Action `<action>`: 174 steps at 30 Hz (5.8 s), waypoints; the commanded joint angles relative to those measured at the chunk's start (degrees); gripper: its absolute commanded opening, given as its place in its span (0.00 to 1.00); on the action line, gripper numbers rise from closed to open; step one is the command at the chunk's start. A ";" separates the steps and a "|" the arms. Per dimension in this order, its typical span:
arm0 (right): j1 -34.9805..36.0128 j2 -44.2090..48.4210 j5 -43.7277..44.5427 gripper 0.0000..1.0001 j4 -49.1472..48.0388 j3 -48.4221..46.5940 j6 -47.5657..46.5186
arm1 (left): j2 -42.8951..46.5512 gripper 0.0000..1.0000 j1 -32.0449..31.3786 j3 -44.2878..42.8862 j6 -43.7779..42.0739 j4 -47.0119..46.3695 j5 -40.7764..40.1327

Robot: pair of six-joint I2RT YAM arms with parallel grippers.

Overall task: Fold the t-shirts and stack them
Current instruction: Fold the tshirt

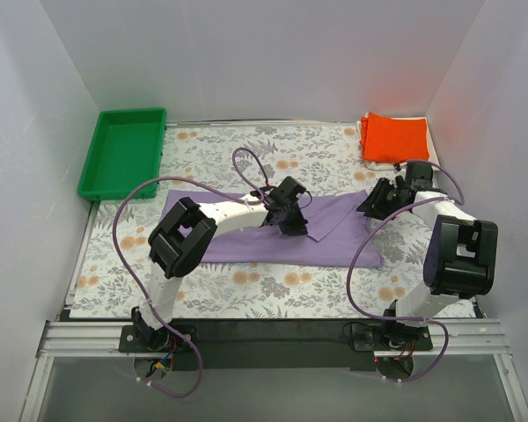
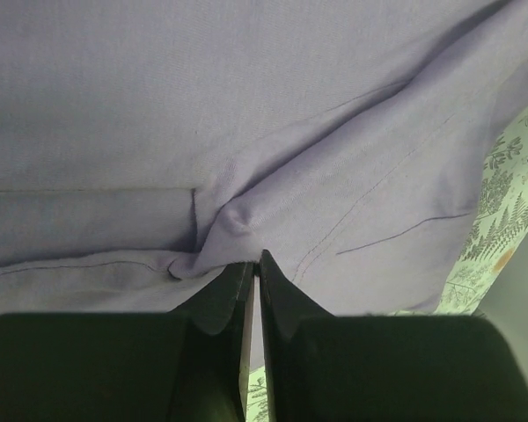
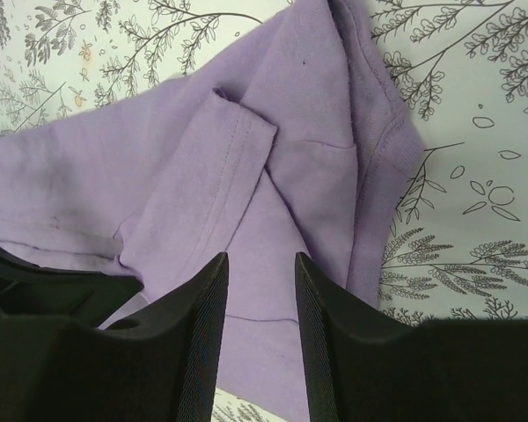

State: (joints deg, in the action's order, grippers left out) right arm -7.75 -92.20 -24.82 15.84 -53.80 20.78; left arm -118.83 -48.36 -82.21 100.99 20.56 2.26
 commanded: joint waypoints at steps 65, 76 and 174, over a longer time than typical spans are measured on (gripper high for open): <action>9.14 -19.44 5.65 0.43 3.50 -30.69 -9.61 | 41.40 0.71 24.89 26.77 -5.51 19.97 -7.26; 10.38 19.38 7.24 0.48 12.63 1.84 -6.36 | 26.38 0.69 15.05 8.24 -25.90 4.16 -10.35; 80.26 -7.57 29.21 0.51 19.76 -7.02 -11.29 | 62.04 0.69 26.48 45.92 -6.25 36.39 -0.51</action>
State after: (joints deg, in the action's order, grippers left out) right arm 72.38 -102.17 1.19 26.37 -64.79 8.25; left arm -58.94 -20.64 -37.26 92.42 56.21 -3.70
